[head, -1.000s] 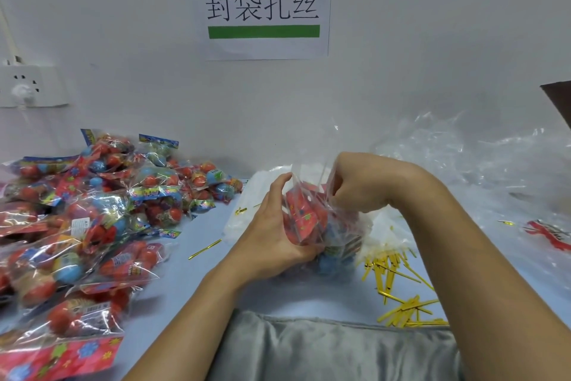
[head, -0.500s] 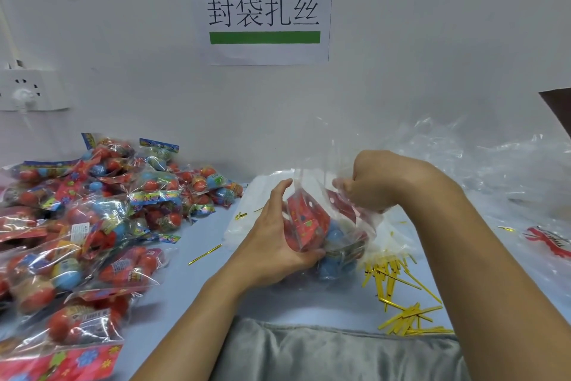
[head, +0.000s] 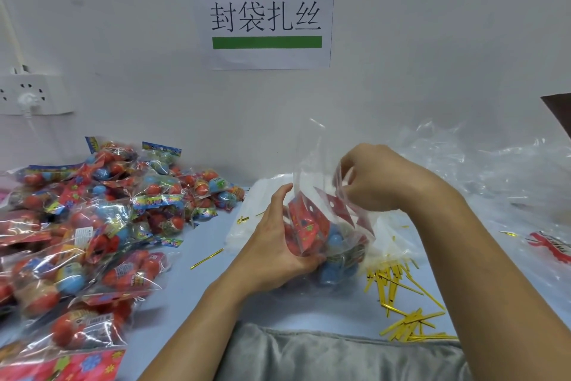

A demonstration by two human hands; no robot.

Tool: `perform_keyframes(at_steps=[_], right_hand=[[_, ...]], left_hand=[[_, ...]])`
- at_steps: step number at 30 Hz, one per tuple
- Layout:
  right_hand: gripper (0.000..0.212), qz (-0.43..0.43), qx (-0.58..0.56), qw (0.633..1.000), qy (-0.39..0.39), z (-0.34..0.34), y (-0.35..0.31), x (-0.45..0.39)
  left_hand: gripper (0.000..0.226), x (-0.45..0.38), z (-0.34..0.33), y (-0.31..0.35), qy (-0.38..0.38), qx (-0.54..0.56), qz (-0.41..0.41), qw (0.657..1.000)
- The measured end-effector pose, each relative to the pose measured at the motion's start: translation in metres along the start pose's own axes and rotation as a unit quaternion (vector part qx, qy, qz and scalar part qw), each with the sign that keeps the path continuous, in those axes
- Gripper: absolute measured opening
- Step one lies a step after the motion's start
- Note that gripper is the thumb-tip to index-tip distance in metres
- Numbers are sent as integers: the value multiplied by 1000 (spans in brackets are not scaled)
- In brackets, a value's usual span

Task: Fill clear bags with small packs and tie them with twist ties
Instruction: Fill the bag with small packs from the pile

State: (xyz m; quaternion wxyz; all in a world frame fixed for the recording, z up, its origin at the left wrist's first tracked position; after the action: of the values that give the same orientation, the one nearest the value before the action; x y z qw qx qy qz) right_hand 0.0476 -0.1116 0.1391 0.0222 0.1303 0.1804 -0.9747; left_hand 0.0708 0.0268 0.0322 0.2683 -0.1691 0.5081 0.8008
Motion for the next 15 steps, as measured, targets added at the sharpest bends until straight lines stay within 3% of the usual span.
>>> perform_keyframes(at_steps=[4,7,15], right_hand=[[35,57,-66,996,-6,-2,-20,2],[45,33,-26,998,-51,-18,-16,3],[25,-50,15,998,-28,-24,10,-1]], left_hand=[[101,-1,-2,2,-3,28,4,1000],[103,-1,-2,0,0,23,0,1000],[112,-1,-2,-6,-6,12,9,1000]])
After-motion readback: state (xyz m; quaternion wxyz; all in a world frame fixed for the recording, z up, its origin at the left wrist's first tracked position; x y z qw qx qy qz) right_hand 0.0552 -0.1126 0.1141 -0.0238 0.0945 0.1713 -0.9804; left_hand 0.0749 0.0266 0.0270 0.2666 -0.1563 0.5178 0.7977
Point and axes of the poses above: each hand's wrist, its own x-axis away from the middle knuckle, its own z-axis out of the back of the hand, y = z × x, the point moved 10 cm from there along -x, towards the middle knuckle, and after that the axes turned 5 degrees about y, right-handed, at the moved point
